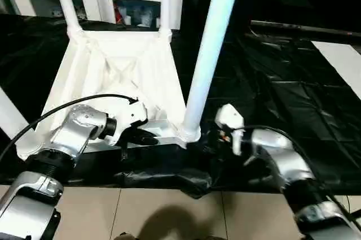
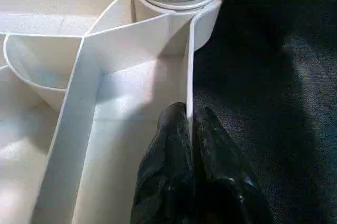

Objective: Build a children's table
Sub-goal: Rotate table base, then rotate leg to tighten

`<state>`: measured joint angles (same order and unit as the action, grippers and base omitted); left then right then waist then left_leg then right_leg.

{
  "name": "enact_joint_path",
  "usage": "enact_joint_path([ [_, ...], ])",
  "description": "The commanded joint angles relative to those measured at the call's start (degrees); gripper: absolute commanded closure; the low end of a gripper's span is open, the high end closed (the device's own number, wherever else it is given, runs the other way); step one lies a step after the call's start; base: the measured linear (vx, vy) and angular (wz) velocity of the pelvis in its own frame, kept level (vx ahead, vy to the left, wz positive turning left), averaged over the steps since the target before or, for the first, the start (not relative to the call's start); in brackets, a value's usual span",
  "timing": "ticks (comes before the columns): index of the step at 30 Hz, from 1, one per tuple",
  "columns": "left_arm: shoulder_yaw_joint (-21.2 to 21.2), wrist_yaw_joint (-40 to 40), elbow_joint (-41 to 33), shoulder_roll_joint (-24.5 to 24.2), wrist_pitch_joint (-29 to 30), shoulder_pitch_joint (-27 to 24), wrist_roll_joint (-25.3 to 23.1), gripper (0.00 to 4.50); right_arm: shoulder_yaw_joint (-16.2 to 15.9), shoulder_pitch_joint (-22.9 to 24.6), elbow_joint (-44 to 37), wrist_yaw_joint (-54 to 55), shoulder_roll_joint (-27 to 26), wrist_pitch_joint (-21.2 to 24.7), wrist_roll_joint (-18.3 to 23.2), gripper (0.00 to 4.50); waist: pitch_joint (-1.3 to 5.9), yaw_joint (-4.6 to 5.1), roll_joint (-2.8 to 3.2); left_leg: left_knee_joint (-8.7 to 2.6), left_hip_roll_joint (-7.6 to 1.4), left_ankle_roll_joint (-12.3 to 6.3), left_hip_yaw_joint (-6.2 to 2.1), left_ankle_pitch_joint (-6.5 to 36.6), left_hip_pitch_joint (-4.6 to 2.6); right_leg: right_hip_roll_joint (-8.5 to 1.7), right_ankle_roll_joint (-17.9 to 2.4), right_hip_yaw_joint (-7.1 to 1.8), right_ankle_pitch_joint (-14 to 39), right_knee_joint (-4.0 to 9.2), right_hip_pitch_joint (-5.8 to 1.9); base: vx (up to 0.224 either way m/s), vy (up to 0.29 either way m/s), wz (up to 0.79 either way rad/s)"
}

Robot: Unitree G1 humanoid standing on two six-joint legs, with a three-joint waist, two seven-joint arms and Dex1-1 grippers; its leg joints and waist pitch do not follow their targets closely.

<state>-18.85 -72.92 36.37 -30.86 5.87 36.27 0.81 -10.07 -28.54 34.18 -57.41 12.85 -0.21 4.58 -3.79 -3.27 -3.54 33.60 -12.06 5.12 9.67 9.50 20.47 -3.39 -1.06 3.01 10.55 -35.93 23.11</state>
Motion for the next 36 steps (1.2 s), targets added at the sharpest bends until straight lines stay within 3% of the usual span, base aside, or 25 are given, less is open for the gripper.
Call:
enact_joint_path([
  [1, -2.09, 0.69, 2.49, 0.39, 1.23, -1.22, -2.72, 4.48, -0.13, -1.65, 1.73, 1.52, -0.29, -0.29, -0.44, 0.23, 3.74, -0.05, 0.90, -4.14, -1.12, 0.93, -0.16, 17.74, -0.60, -4.15, -11.27, -2.65, 18.54, 5.09, -2.26, 0.000, 0.000, 0.00],
  [6, -1.95, 0.83, 2.52, 0.70, 1.19, -1.30, -2.78, 4.48, 0.78, -3.81, 4.56, 2.28, -2.26, -0.29, 0.17, 0.23, 3.66, -0.04, 0.82, -4.22, -1.23, 1.11, -0.25, 18.50, -0.69, -4.30, -10.68, -2.72, 20.22, 5.17, -2.16, 0.000, 0.000, 0.00],
  [12, -1.65, 0.86, 2.56, 0.44, 1.10, -1.48, -2.87, 4.50, 0.99, -4.57, 5.93, 1.37, -2.33, -0.78, 0.79, 0.86, 3.76, -0.10, 0.66, -4.24, -1.20, 0.86, -0.16, 17.25, -0.55, -4.22, -10.94, -2.79, 18.02, 4.93, -2.30, 0.000, 0.000, 0.00],
  [24, -0.72, 0.03, 2.63, -0.12, 1.32, -1.96, -2.39, 4.50, 2.23, -5.28, 8.40, 1.74, -2.65, -1.45, 1.44, 1.70, 3.63, 0.08, 0.65, -4.32, -1.22, 0.83, -0.25, 18.23, -0.58, -4.27, -10.31, -2.78, 20.94, 5.22, -2.09, 0.000, 0.000, 0.00],
  [26, 0.00, 3.31, 3.54, 1.31, 2.42, -1.48, -2.60, 4.50, 4.30, -6.43, 12.03, 8.95, -3.98, -1.47, 0.93, 1.76, 3.62, 0.12, 0.59, -4.30, -1.20, 0.91, -0.22, 18.40, -0.57, -4.32, -10.33, -2.80, 21.22, 5.25, -2.05, 0.000, 0.000, 0.00],
  [27, 0.27, 5.12, 4.02, 2.01, 3.08, -1.19, -2.88, 4.50, 5.17, -6.97, 13.63, 12.24, -4.55, -1.41, 0.66, 1.76, 3.47, 0.49, 0.62, -4.36, -1.07, 1.82, -0.36, 19.68, -0.64, -4.38, -9.94, -2.67, 24.25, 5.42, -1.91, 0.000, 0.000, 0.00],
  [31, 1.72, 15.83, 6.03, 8.13, 6.53, 1.15, -3.71, 4.50, 8.53, -8.82, 20.25, 28.86, -8.39, 0.19, -0.04, 1.78, 3.25, 1.14, 0.43, -4.14, -0.77, 2.50, -0.58, 21.92, -1.15, -4.45, -7.15, -2.49, 32.09, 6.45, -1.32, 0.000, 0.000, 0.00],
  [33, 1.96, 19.74, 6.86, 10.32, 7.92, 2.15, -4.29, 4.50, 8.80, -9.57, 21.84, 34.26, -9.44, 0.45, -0.82, 1.78, 3.33, 1.13, 0.50, -4.19, -0.71, 2.08, -0.66, 21.55, -0.94, -4.46, -6.41, -2.44, 32.32, 6.61, -1.42, 0.000, 0.000, 0.00],
  [36, 3.03, 28.30, 9.18, 15.41, 10.74, 4.39, -4.82, 4.50, 8.99, -11.45, 24.60, 43.71, -11.12, 0.90, -2.17, 1.78, 3.35, 1.37, 0.62, -4.03, -0.57, 2.06, -0.49, 22.40, -1.27, -4.10, -6.33, -2.37, 31.69, 6.74, -0.94, 0.000, 0.000, 0.00],
])
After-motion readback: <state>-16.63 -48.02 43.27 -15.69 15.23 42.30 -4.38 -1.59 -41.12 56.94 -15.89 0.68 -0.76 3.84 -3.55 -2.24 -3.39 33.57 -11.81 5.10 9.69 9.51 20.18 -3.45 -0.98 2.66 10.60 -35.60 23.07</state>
